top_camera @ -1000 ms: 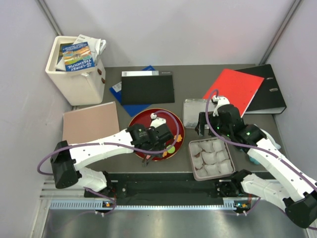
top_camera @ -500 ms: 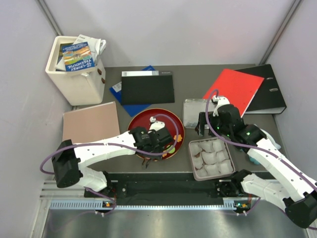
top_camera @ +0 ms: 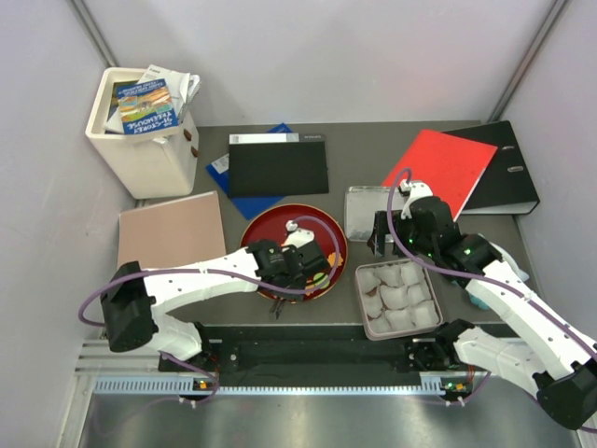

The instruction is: Pack the cookies

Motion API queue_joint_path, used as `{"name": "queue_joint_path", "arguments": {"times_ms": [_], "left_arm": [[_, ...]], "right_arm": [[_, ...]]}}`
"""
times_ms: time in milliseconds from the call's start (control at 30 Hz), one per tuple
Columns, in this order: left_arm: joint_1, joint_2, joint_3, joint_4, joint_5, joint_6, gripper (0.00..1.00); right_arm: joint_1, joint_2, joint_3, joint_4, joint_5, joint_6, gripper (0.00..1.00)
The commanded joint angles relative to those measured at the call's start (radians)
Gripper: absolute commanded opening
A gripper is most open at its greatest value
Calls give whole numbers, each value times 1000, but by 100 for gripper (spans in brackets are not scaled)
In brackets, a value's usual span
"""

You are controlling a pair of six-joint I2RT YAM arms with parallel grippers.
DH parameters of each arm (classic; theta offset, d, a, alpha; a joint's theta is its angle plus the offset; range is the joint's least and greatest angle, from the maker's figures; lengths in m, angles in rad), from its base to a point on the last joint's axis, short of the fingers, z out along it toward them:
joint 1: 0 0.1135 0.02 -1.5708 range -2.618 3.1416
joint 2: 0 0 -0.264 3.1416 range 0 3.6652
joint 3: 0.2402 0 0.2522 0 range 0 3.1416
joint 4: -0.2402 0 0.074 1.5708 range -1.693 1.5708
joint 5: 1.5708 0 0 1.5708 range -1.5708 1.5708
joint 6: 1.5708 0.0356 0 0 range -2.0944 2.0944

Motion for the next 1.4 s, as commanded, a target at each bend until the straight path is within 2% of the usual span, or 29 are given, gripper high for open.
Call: {"name": "queue_joint_path", "arguments": {"times_ms": [0, 167, 300, 667, 933, 1167, 1367], "left_arm": [[-7, 4, 69, -12, -32, 19, 34], [-18, -5, 186, -63, -96, 84, 32], [-31, 45, 310, -92, -104, 170, 29], [-102, 145, 419, 6, 41, 317, 27], [-133, 207, 465, 29, 104, 386, 27], [-148, 210, 451, 26, 118, 385, 27], [-156, 214, 430, 26, 120, 375, 31]], "right_arm": [[17, -14, 34, 8, 22, -12, 99], [15, -25, 86, -20, 63, 20, 99], [17, -33, 160, -55, 163, 46, 99], [6, -107, 316, -185, 398, 100, 99], [4, -143, 320, -214, 416, 114, 99], [4, -143, 307, -211, 400, 120, 99], [3, -126, 306, -195, 378, 120, 99]]}}
